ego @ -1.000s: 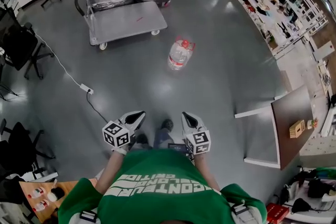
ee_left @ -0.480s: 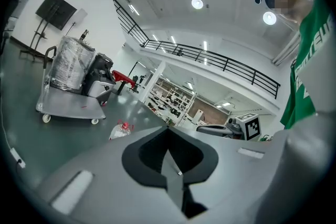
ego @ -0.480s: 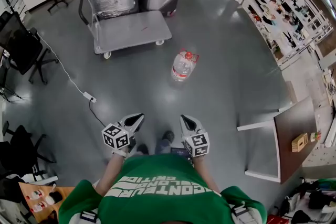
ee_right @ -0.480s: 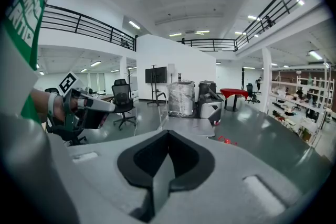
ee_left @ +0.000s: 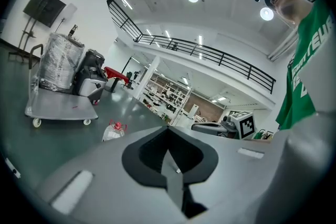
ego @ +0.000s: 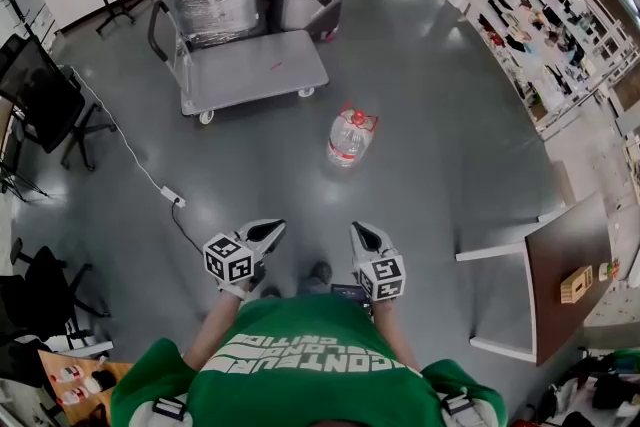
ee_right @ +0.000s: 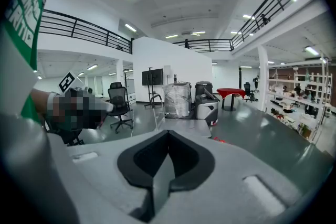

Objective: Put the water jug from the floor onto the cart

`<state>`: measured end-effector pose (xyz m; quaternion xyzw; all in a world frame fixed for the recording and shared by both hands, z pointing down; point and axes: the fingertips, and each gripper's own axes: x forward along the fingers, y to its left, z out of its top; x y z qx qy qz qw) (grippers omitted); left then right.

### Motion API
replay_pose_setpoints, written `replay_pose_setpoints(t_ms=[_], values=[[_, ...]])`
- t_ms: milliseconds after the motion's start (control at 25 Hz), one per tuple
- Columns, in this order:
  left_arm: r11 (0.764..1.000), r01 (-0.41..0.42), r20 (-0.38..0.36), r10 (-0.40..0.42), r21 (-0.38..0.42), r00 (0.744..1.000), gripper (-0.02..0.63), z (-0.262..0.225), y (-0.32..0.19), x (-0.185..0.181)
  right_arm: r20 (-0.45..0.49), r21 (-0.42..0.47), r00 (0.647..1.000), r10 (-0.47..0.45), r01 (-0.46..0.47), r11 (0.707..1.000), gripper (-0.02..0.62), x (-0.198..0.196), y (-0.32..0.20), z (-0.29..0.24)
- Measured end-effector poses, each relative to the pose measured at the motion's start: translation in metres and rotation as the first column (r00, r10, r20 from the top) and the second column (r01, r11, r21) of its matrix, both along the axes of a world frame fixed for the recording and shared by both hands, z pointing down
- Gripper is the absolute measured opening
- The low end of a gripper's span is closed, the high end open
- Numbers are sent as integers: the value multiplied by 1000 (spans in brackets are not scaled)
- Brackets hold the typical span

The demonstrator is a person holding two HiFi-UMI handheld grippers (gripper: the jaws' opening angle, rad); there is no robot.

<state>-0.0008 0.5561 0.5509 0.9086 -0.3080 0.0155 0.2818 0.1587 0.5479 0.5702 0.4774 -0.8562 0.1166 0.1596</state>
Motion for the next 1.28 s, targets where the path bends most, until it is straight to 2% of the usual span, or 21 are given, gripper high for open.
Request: replay_pose_setpoints(t_ms=[600,840,1120,1280], values=[[997,-75,39,74,27,997,15,-4,-31,83,47,14,998,28,-29,999,-8,83,-28,5],[998,-64,45,63,15,997,15,1,-30,89,67,-16,996,51,-50,999,-8,95,-24,14],[998,-64,46,64,9,997,14,8,-43,100,63,-17,998,4,-3,1000,-8,89,-28,19],[998,-68,44,67,12,997,14,9,-50,111,54,-25,998,10,-8,1000,-8,101,-34,22]])
